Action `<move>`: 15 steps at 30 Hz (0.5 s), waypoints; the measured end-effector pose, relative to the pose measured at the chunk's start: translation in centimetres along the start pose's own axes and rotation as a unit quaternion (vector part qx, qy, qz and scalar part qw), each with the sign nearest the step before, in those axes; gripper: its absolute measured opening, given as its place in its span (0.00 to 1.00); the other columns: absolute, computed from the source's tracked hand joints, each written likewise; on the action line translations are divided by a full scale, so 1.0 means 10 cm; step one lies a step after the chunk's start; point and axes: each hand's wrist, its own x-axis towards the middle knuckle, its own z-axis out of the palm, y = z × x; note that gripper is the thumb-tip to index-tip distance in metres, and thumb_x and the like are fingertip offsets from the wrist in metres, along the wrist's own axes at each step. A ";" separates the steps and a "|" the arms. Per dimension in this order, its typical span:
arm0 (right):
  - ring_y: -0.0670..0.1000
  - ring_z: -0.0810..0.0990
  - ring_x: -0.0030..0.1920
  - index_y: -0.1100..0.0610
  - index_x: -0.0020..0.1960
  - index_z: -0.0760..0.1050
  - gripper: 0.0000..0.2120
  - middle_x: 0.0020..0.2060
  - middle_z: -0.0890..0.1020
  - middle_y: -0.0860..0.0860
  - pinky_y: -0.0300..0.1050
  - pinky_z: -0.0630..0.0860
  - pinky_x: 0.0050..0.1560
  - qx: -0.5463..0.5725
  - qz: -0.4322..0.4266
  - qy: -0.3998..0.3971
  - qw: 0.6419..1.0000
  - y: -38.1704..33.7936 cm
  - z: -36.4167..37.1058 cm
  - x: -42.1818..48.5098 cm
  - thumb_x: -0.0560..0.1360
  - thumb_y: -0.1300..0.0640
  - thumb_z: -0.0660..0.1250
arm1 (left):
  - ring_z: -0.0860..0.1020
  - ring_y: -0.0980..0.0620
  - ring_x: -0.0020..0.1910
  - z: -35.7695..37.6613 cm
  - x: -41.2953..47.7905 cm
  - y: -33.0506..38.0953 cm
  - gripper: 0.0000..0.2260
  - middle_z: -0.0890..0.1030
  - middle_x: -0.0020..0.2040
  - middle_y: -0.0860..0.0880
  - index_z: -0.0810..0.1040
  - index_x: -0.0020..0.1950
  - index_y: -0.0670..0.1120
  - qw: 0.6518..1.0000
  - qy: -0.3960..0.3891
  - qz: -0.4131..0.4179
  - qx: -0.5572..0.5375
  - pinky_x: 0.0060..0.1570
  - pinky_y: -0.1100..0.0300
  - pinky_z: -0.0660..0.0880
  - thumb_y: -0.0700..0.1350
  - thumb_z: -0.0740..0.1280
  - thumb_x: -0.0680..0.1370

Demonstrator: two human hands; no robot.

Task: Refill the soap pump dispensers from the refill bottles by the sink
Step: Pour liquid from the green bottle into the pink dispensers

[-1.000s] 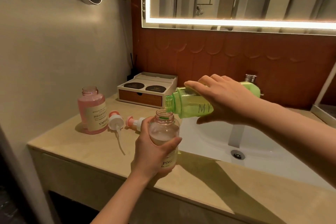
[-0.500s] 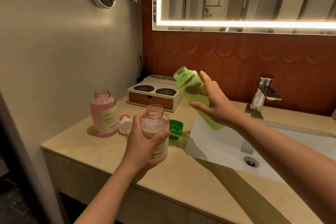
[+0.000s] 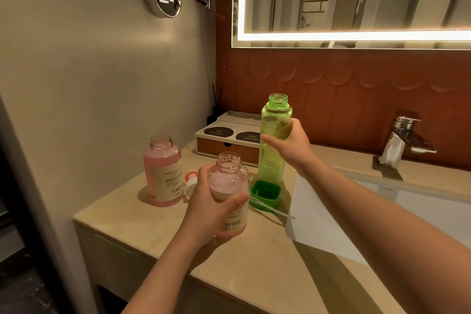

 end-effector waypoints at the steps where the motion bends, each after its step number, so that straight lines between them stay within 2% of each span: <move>1: 0.49 0.75 0.55 0.57 0.65 0.65 0.31 0.59 0.75 0.52 0.38 0.73 0.46 0.006 0.003 -0.006 1.000 -0.01 0.06 0.00 0.67 0.53 0.75 | 0.67 0.57 0.59 0.00 0.02 -0.01 0.31 0.67 0.59 0.58 0.58 0.62 0.60 1.000 0.000 -0.001 0.000 0.51 0.62 0.69 0.46 0.74 0.69; 5: 0.46 0.73 0.51 0.59 0.66 0.64 0.30 0.55 0.74 0.49 0.32 0.69 0.38 0.025 0.022 -0.040 0.999 -0.03 0.23 -0.01 0.69 0.56 0.73 | 0.67 0.55 0.61 -0.01 0.07 -0.03 0.31 0.67 0.58 0.58 0.57 0.61 0.61 1.000 0.001 -0.004 -0.002 0.54 0.59 0.69 0.47 0.74 0.69; 11: 0.47 0.72 0.55 0.58 0.67 0.62 0.30 0.60 0.74 0.52 0.42 0.72 0.52 0.038 0.046 -0.065 0.996 0.00 0.39 -0.03 0.71 0.55 0.72 | 0.67 0.48 0.67 -0.02 0.13 -0.05 0.36 0.66 0.68 0.52 0.55 0.67 0.59 1.000 -0.005 -0.027 0.001 0.59 0.53 0.70 0.47 0.74 0.68; 15: 0.51 0.72 0.64 0.57 0.71 0.54 0.40 0.65 0.72 0.54 0.46 0.71 0.60 0.046 0.058 -0.095 0.993 0.03 0.36 -0.05 0.68 0.58 0.75 | 0.65 0.47 0.69 -0.05 0.14 -0.08 0.43 0.64 0.71 0.52 0.51 0.66 0.65 1.000 -0.006 -0.030 0.008 0.64 0.45 0.69 0.50 0.77 0.64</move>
